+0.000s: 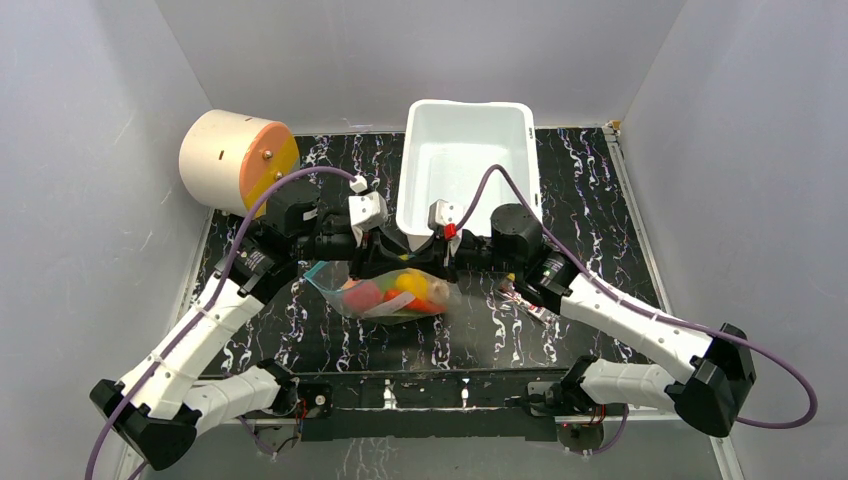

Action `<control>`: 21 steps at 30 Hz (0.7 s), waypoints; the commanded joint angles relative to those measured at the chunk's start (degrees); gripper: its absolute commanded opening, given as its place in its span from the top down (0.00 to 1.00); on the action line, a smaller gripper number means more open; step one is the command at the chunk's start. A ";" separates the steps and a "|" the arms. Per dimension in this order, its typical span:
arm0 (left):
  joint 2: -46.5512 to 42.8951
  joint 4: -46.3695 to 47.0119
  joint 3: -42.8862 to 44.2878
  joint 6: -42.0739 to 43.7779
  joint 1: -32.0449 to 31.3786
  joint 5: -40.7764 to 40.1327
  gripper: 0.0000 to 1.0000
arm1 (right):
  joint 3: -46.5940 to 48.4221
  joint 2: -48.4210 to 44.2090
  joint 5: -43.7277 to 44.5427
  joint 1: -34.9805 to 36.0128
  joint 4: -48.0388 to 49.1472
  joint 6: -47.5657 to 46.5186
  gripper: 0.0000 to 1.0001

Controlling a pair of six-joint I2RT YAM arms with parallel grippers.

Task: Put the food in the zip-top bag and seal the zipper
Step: Zip the zipper food storage bag at the center of the board.

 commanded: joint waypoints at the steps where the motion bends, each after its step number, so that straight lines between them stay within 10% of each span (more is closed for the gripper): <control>1: -1.10 -0.77 0.42 2.40 0.22 2.15 0.73 | 0.22 -2.91 0.59 -0.23 6.09 2.25 1.00; 21: -3.77 0.38 -3.00 2.71 0.22 0.41 1.00 | -3.13 -5.95 1.45 -0.27 7.07 1.98 1.00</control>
